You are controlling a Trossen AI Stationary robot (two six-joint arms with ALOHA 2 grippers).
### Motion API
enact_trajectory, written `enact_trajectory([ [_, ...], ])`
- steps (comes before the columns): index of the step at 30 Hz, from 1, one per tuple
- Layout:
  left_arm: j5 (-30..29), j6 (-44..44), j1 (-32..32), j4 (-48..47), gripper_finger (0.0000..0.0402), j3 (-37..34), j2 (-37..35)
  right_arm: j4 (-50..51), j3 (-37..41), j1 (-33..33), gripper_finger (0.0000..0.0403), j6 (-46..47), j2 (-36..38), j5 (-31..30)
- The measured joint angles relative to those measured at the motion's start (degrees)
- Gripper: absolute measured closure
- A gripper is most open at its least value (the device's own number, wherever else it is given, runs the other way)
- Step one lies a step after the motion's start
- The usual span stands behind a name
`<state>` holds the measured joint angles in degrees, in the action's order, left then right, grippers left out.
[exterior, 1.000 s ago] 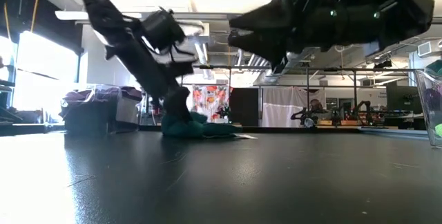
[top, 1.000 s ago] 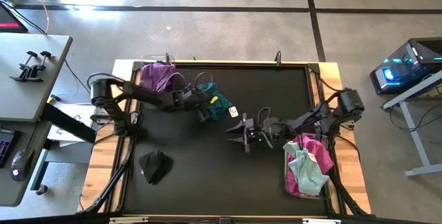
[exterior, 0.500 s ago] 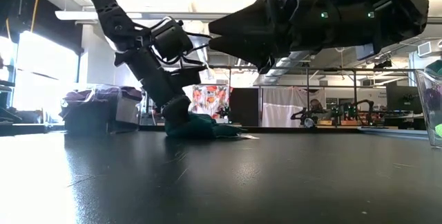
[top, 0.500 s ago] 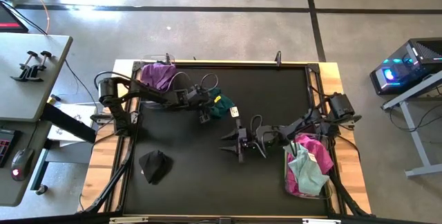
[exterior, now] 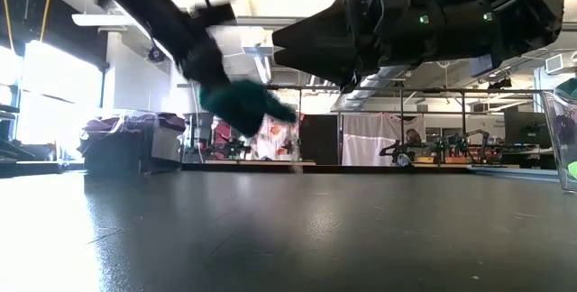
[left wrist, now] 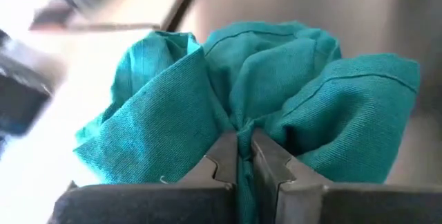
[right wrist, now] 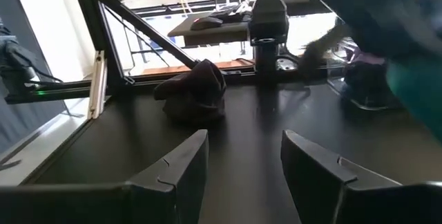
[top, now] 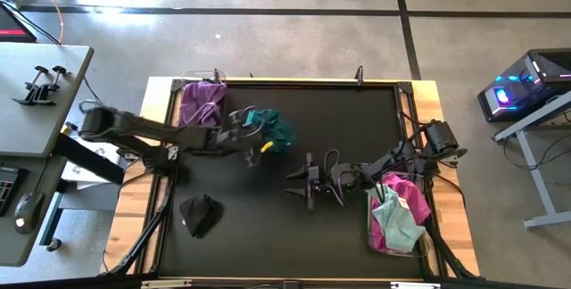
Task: Sort towels by color in basket
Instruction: Put the dark green towel into the transparent bin
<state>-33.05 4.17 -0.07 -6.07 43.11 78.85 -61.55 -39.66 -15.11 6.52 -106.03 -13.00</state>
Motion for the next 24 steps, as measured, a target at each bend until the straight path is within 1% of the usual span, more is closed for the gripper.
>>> enact_trajectory([
  [2, -3.0, 0.9, -3.1, -1.8, 0.0397, 0.0, -4.0, 0.0, 0.0, 0.0, 0.0228, -0.5, 0.0, -0.2],
  [6, -3.5, 4.7, -8.5, -4.8, 0.0397, 0.0, -9.0, 0.0, 0.0, 0.0, 0.0228, -0.2, 0.0, -0.2],
  [8, -5.1, 6.6, -10.8, -5.2, 0.0397, 0.0, -10.5, 0.0, 0.0, 0.0, 0.0228, 0.0, 0.0, -0.2],
  [15, -21.8, 7.1, -19.3, -5.4, 0.0397, 0.0, -13.4, 0.0, 0.0, -0.3, 0.0228, -0.1, 0.0, -0.5],
  [19, -31.3, 8.5, -22.3, -5.4, 0.0397, 0.0, -13.8, 0.0, 0.0, 0.1, 0.0228, 0.2, 0.0, -0.5],
  [21, -34.9, 8.0, -22.9, -5.3, 0.0397, 0.1, -14.0, 0.0, 0.0, 0.1, 0.0228, 0.9, 0.0, -0.6],
  [24, -37.7, 5.9, -23.0, -5.6, 0.0397, 0.1, -14.4, 0.0, 0.0, 0.1, 0.0228, 1.0, 0.0, -0.5],
])
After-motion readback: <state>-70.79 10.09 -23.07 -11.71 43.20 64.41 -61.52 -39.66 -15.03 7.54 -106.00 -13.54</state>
